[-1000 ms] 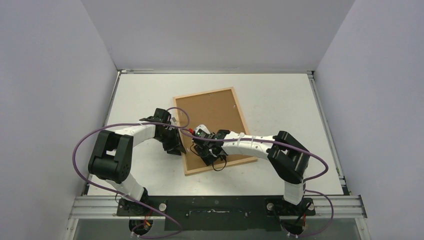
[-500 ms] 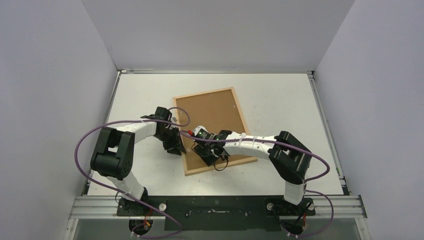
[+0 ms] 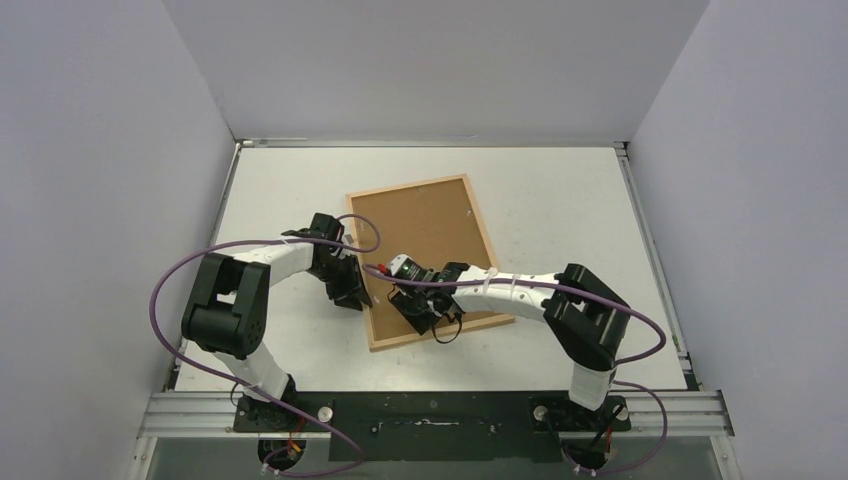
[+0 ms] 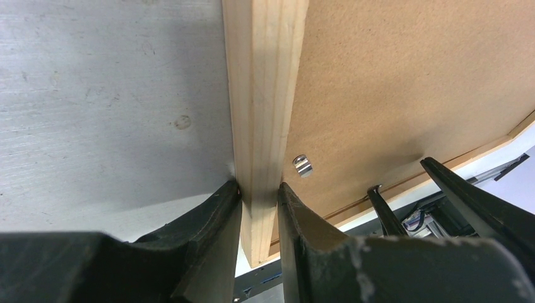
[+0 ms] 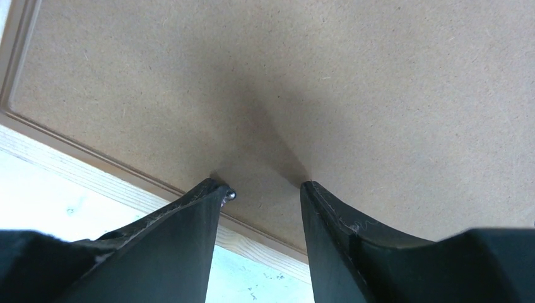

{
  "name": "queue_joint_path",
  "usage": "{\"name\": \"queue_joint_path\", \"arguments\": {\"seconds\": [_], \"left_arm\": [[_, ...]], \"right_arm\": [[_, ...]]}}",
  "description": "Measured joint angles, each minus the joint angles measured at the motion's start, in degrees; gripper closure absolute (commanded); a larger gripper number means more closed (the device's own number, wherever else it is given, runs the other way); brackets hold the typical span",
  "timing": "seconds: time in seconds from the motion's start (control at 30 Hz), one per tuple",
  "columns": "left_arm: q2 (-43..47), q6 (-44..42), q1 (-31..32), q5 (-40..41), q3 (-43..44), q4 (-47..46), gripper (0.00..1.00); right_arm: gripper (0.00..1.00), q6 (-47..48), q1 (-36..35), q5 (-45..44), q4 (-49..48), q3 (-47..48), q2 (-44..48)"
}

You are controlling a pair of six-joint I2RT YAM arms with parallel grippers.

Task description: Put the photo into the frame

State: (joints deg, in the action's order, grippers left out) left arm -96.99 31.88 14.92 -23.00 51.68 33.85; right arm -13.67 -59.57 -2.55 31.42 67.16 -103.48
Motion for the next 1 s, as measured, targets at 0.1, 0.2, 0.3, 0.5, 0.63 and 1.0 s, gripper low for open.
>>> {"name": "queue_joint_path", "arguments": {"seconds": [0.1,0.2,0.3,0.5,0.63,1.0], "left_arm": [[0.00,0.00,-0.02,0.00,0.02,0.04,0.75],[-0.07,0.02,0.00,-0.17,0.02,0.00,0.75],[-0.22,0.02,0.00,-0.70,0.02,-0.24,0.75],[-0.35,0.00,0.04,-1.40,0.02,-0.59,0.74],[-0.35,-0.11,0.02,-1.46,0.02,-0.61,0.74],[-0.35,-0.63,0.02,-1.51,0.02,-0.63,0.71]], "right_arm": [[0.54,0.20,0.28,0.20,0.04,-0.44,0.37],[0.58,0.13,0.44,0.24,-0.26,-1.18,0.96],[0.57,0.00,0.96,0.74,-0.57,-1.75,1.38],[0.55,-0.04,1.81,1.97,-0.61,-1.99,1.66],[0.46,-0.57,2.34,2.56,-0.48,-2.12,2.23],[0.39,-3.08,5.95,6.25,1.84,-3.63,6.32]]}}
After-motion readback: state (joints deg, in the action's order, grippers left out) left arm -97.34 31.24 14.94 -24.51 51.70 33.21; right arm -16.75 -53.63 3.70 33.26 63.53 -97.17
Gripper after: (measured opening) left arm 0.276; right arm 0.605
